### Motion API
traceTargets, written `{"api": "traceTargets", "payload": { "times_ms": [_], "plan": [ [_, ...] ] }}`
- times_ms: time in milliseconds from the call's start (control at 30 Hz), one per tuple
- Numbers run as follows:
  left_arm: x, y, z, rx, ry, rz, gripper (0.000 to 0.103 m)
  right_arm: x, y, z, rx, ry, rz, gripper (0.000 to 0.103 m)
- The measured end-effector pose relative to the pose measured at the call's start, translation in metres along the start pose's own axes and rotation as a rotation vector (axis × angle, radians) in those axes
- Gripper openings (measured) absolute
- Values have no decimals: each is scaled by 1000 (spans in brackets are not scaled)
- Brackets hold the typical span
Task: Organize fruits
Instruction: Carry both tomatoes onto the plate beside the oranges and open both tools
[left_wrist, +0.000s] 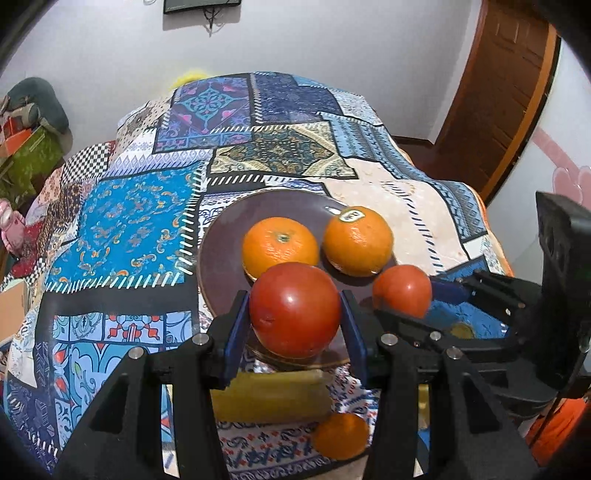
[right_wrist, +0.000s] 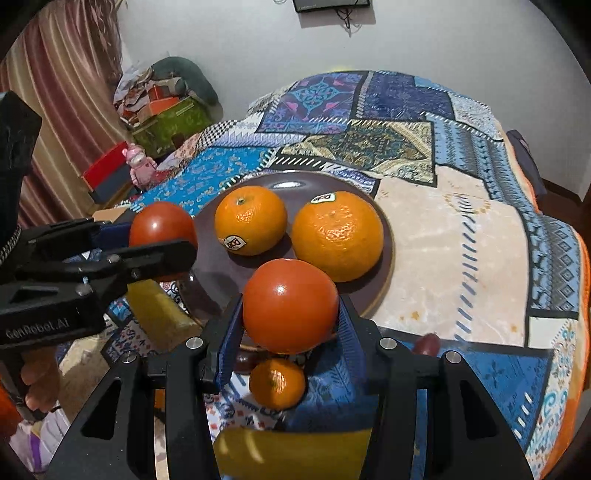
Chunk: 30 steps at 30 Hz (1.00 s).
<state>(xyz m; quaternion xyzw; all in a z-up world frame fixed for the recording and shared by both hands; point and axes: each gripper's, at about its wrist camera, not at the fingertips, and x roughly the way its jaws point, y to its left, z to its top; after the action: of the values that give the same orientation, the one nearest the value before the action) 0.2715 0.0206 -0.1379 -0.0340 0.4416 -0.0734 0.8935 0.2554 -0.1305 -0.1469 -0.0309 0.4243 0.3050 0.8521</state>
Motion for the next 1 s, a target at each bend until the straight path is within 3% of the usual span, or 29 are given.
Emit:
{"api": "traceTargets", "payload": {
  "times_ms": [567,1000],
  "plan": [
    [32,-2,-2,7,50,-32,48,28,5,3,-64,64,-12,46],
    [40,-3,-3,-13,75,-65,51,23,2,4,-66,36,-15,49]
  ]
}}
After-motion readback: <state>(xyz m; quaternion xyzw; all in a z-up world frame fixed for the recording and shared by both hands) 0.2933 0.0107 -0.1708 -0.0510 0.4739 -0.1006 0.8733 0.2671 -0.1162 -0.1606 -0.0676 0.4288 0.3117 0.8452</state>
